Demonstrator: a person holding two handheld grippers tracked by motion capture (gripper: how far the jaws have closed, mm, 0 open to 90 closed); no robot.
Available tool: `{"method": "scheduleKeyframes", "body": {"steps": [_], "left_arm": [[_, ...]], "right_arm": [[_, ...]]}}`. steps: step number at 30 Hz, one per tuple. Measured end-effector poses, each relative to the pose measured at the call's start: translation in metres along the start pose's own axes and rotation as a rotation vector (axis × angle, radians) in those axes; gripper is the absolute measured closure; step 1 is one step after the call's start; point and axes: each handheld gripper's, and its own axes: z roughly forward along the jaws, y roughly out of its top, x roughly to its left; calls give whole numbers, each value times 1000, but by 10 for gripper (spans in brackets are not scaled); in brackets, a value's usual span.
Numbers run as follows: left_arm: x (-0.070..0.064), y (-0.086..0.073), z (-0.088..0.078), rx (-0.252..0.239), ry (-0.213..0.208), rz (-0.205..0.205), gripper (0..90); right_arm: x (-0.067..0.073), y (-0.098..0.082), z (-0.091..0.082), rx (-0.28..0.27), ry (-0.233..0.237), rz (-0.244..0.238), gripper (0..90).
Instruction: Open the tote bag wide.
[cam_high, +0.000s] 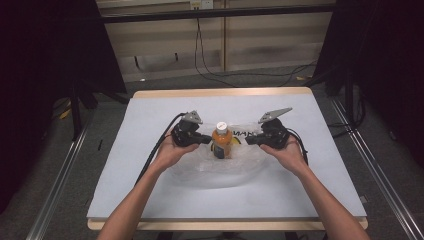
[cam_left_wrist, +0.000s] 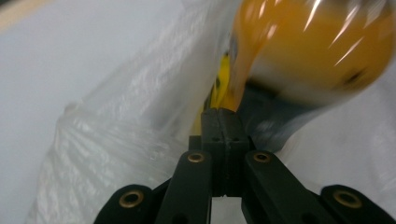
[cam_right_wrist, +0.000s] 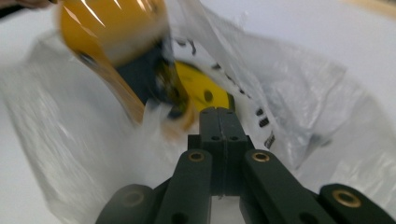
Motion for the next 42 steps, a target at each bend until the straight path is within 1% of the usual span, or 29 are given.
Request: {"method": "scheduleKeyframes", "body": {"steps": [1, 2, 3, 6, 7, 8, 9, 10, 11, 12, 13, 16, 17, 18, 19, 20, 21, 23, 26, 27, 30, 32, 34, 36, 38, 39, 40, 41, 42], "left_arm": [[1, -6, 7, 42, 18, 6, 900], [2, -13, 15, 74, 2, 7, 900], [2, -17, 20, 116, 16, 21, 900], [0, -26, 28, 192, 27, 60, 900], [0, -26, 28, 192, 27, 60, 900], [0, -31, 26, 218, 31, 72, 900], [1, -32, 25, 225, 35, 74, 900], [2, -33, 23, 230, 47, 65, 900], [5, -34, 19, 253, 47, 78, 900], [8, -36, 17, 257, 31, 67, 900], [10, -38, 14, 268, 39, 74, 900], [11, -42, 4, 336, 98, 122, 900], [12, -44, 3, 339, 105, 118, 900], [13, -45, 1, 343, 101, 116, 900], [13, -47, -1, 352, 113, 120, 900], [14, -47, -2, 362, 124, 141, 900], [14, -49, -4, 368, 122, 133, 900], [15, -51, -7, 373, 139, 143, 900], [15, -52, -8, 397, 160, 173, 900], [16, -52, -9, 401, 156, 160, 900], [19, -52, -10, 405, 154, 159, 900], [23, -55, -13, 400, 147, 153, 900], [23, -57, -14, 391, 154, 147, 900], [25, -62, -17, 349, 149, 126, 900], [26, -63, -18, 354, 143, 130, 900], [24, -62, -18, 355, 156, 122, 900], [25, -62, -18, 358, 154, 131, 900], [24, -63, -18, 349, 148, 104, 900], [24, -63, -18, 349, 148, 104, 900]], "right_arm": [[-3, -3, 7, 29, -6, 3, 900], [-5, -5, 12, 48, -11, 1, 900], [-6, -6, 15, 65, -20, -4, 900], [-11, -10, 27, 114, -25, -6, 900], [-12, -10, 28, 124, -26, -4, 900], [-13, -12, 31, 145, -29, -18, 900], [-13, -14, 33, 165, -36, -31, 900], [-13, -15, 34, 184, -41, -35, 900], [-14, -16, 35, 211, -46, -38, 900], [-15, -18, 34, 211, -39, -46, 900], [-16, -18, 33, 225, -29, -34, 900], [-16, -18, 28, 265, -33, -76, 900], [-17, -18, 26, 287, -37, -106, 900], [-16, -18, 24, 306, -41, -108, 900], [-17, -18, 23, 318, -40, -136, 900], [-18, -18, 21, 336, -50, -145, 900], [-18, -18, 20, 347, -55, -159, 900], [-19, -20, 16, 367, -62, -162, 900], [-19, -22, 13, 387, -68, -191, 900], [-17, -22, 12, 404, -74, -202, 900], [-16, -23, 9, 421, -74, -206, 900], [-17, -25, 6, 425, -64, -219, 900], [-17, -27, 4, 428, -64, -211, 900], [-17, -31, 1, 406, -66, -203, 900], [-17, -31, 1, 403, -66, -200, 900], [-17, -32, 1, 397, -67, -205, 900], [-16, -32, 1, 399, -69, -198, 900], [-17, -32, 1, 396, -72, -195, 900], [-16, -32, 1, 392, -74, -194, 900]]}}
